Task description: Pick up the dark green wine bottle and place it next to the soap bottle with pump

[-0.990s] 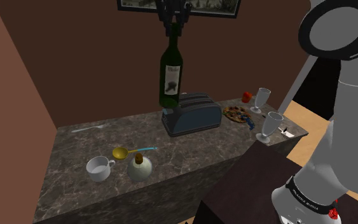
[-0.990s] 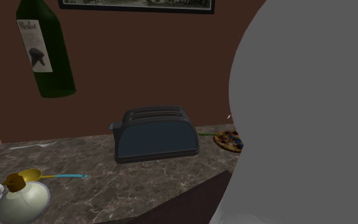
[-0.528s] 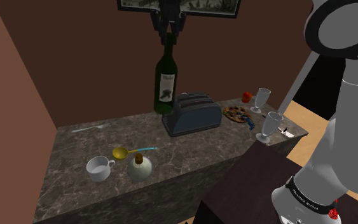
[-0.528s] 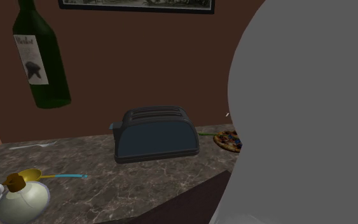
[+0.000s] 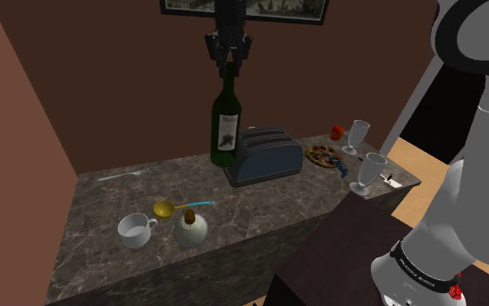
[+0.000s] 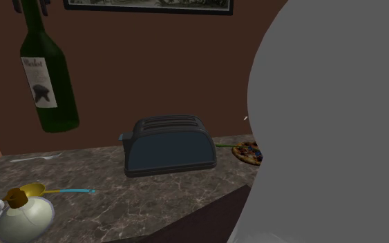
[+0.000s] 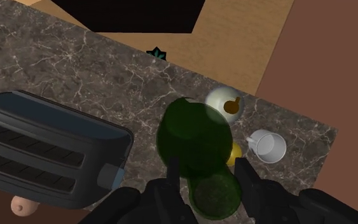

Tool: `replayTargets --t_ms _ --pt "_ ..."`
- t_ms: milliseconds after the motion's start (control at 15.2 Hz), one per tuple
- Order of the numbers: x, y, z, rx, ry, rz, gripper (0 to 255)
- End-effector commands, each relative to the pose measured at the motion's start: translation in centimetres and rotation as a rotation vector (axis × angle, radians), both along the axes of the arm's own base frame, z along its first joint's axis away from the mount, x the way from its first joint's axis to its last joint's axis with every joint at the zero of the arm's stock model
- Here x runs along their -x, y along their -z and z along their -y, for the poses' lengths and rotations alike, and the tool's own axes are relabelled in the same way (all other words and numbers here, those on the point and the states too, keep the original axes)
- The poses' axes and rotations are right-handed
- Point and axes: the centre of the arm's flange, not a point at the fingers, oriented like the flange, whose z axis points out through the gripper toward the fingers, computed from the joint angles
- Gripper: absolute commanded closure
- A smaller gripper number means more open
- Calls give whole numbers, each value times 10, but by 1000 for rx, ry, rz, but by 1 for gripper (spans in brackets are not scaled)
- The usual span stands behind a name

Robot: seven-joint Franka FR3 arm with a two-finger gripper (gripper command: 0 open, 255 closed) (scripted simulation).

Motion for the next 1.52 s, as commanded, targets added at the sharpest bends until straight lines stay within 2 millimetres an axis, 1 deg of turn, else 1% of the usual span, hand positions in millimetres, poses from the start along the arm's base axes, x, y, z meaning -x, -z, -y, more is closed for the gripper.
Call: replayTargets --t_ms 0,1452 --pt "1 11 -1 0 0 1 255" --pt "1 127 -1 0 0 1 255"
